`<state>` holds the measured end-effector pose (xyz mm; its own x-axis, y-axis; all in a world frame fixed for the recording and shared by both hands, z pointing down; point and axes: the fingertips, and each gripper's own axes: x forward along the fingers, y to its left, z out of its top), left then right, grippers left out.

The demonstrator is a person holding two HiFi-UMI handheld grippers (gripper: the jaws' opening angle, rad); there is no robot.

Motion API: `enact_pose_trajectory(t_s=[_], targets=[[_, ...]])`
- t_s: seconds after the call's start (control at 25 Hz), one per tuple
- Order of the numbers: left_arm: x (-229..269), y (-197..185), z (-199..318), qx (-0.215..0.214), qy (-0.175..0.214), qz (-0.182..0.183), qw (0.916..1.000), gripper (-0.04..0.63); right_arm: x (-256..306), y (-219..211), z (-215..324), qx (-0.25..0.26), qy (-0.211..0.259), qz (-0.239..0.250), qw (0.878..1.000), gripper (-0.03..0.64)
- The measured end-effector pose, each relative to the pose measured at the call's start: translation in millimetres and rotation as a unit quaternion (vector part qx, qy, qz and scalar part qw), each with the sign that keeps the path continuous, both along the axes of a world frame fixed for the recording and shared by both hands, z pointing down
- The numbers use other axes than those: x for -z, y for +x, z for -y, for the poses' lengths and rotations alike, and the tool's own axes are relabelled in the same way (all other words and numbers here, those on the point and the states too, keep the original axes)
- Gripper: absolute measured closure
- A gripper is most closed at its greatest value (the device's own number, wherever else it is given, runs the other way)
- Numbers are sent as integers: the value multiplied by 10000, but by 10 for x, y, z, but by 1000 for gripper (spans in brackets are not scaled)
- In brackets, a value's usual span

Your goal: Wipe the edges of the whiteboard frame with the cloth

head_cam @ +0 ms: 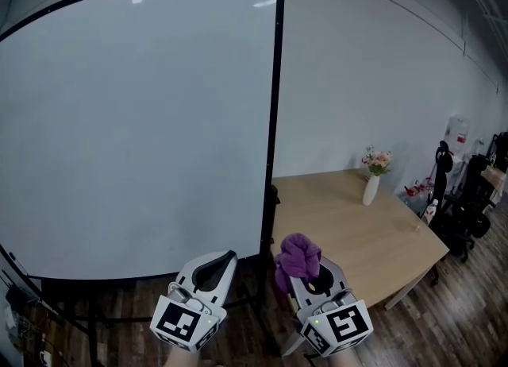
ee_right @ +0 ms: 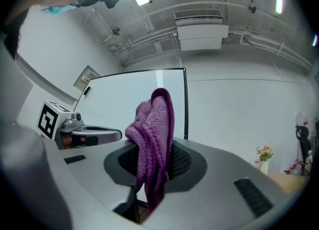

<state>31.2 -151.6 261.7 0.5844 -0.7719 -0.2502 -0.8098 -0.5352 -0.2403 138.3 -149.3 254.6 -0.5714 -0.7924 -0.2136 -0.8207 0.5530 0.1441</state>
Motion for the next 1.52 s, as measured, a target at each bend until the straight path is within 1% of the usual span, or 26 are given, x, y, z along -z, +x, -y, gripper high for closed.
enact_pose_trajectory(t_s=[0.08,0.16,0.24,0.32,0.56,0.84,0.92,1.0,1.08,1.12,1.28,1.52], targets=[[17,-50,148,-80,-17,39,10000,580,29,-45,178,-131,-112,62,9998,531],[53,-114,299,-188,-12,-30,9998,580,63,-81,354,-230,-219,133,9994,531],[96,-189,440,-310,-4,-131,9994,580,121,-109,508,-358,-239,178,9989,531],[125,-254,584,-416,1,-158,9990,580,190,-132,658,-500,-212,196,9983,531],[158,-385,1015,-680,-9,-73,9977,580,450,-263,1130,-791,-193,285,9963,531],[169,-390,1218,-1229,-56,95,9924,578,790,-312,1530,-1050,-226,569,9926,531],[398,-443,1333,-1380,-174,162,9901,579,1097,-370,1720,-1087,-251,681,9914,531],[798,-534,1491,-1530,-222,227,9877,579,1572,-456,1931,-1168,-244,750,9900,531],[1064,-596,1602,-1669,-99,261,9856,578,1924,-513,2066,-1272,-183,746,9889,531],[1088,-598,1613,-1733,-50,261,9845,578,1997,-522,2089,-1319,-139,725,9885,531],[841,-511,1511,-1918,-147,225,9811,578,1974,-529,2062,-1410,15,627,9880,531],[441,-365,1563,-2003,-89,96,9796,578,1866,-439,2192,-1518,161,477,9871,531]])
